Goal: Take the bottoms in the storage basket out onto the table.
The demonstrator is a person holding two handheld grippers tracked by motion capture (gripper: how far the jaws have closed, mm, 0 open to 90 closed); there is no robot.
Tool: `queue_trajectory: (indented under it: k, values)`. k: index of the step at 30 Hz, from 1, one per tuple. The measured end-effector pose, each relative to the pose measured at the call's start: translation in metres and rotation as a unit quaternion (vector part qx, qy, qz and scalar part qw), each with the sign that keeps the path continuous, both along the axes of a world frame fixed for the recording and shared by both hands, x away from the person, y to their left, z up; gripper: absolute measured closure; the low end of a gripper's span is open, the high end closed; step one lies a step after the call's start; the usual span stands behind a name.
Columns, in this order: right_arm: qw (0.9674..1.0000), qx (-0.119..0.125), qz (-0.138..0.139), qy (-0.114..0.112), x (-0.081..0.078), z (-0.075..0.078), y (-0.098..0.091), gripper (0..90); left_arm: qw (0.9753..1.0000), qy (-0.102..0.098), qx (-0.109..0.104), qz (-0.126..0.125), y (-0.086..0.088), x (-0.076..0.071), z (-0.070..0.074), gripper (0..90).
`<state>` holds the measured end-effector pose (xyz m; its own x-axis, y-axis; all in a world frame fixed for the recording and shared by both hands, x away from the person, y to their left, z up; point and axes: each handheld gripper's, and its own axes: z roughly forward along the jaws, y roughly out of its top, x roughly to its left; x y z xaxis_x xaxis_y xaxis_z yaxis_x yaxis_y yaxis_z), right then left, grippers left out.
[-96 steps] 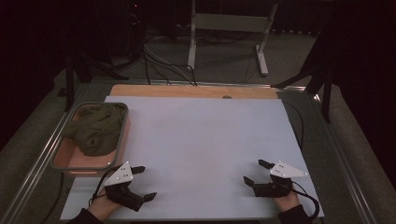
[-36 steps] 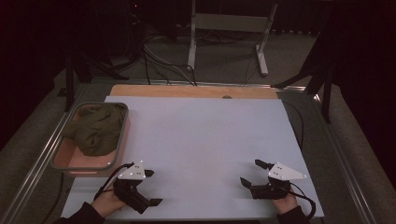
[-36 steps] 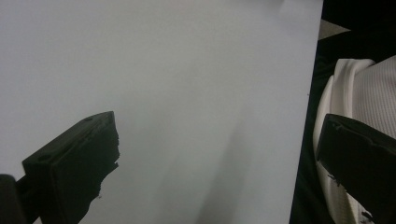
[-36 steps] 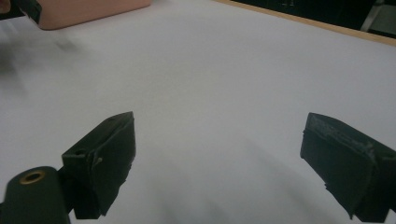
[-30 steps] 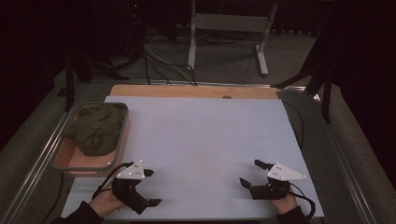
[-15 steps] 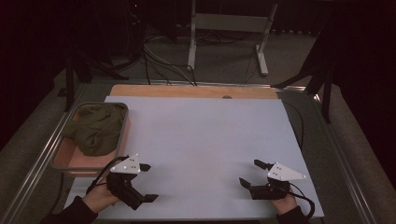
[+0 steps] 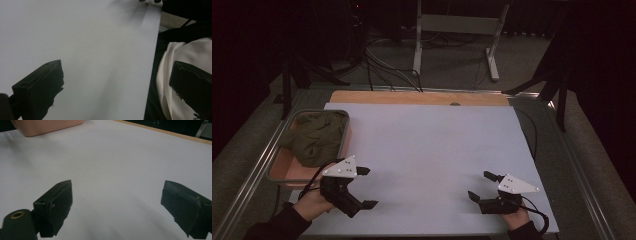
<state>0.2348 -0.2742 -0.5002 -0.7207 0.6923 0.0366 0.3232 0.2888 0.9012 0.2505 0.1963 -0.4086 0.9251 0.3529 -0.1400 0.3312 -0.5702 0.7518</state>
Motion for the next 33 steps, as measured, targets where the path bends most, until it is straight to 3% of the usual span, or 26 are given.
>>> queue_trajectory:
  k: [15,24,33]
  values:
    - [1.0000,-0.001,0.000,0.000,0.001,0.000,0.000,10.3,0.9994,-0.018,0.001,0.029,0.018,0.012,0.016,0.3]
    - [1.0000,-0.001,0.000,0.000,0.001,0.000,0.000,10.3,0.9986,-0.016,-0.006,0.051,0.034,0.018,0.020,0.3]
    - [1.0000,-0.002,0.001,0.000,0.001,-0.001,0.000,10.3,0.9956,-0.032,-0.017,0.087,0.056,0.032,0.033,0.3]
